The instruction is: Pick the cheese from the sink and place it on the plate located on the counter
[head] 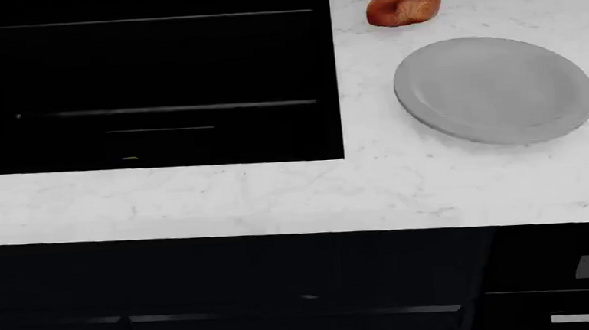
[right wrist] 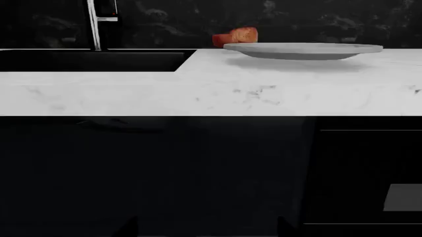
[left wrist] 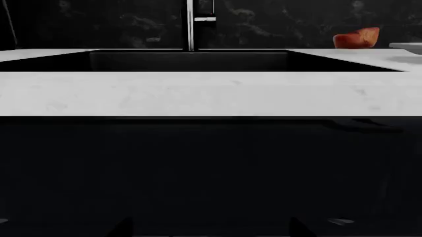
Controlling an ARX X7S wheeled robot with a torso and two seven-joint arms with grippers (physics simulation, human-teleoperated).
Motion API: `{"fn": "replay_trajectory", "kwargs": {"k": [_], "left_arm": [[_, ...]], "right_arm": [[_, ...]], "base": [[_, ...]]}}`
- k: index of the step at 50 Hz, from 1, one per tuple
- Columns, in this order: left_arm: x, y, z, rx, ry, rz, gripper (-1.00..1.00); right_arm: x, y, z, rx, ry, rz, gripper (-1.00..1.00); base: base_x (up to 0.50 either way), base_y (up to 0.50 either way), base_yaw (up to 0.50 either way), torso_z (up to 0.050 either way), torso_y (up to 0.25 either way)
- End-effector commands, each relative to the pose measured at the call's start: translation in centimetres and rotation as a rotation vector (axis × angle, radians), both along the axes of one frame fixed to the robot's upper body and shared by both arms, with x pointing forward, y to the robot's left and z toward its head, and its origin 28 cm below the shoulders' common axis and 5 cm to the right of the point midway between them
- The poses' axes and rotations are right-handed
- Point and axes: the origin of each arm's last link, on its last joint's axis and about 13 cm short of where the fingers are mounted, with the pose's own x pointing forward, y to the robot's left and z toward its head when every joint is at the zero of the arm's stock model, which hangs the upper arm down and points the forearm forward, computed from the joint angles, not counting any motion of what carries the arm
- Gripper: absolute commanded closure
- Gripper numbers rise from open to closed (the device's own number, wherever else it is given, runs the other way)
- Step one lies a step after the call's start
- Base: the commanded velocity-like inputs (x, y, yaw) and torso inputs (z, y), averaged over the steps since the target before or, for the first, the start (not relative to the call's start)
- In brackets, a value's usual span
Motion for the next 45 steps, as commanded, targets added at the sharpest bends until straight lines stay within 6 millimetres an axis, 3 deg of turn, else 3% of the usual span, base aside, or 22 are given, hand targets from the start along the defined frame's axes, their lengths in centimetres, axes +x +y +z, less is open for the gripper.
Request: {"fn": "replay_trajectory", "kwargs": {"k": [1,10,45], "left_arm": [[0.1,0.0,-0.1,0.000,0.000,0.000,-1.00],[-1.2,-0.3,0.8,-0.061,0.009,-0.054,-1.00],[-1.2,-0.3,2.2,-0.040,-0.015,-0.080,-1.00]], "right_arm": [[0.0,0.0,0.0,0.000,0.000,0.000,-1.00],[-0.3,0.2,-0.3,0.004,0.015,0.004,-1.00],[0.0,0.3,0.2,0.052,0.015,0.017,-1.00]], "base": [[0.00,0.00,0.00,0.000,0.000],[0.00,0.00,0.00,0.000,0.000],[0.00,0.00,0.00,0.050,0.026]]}}
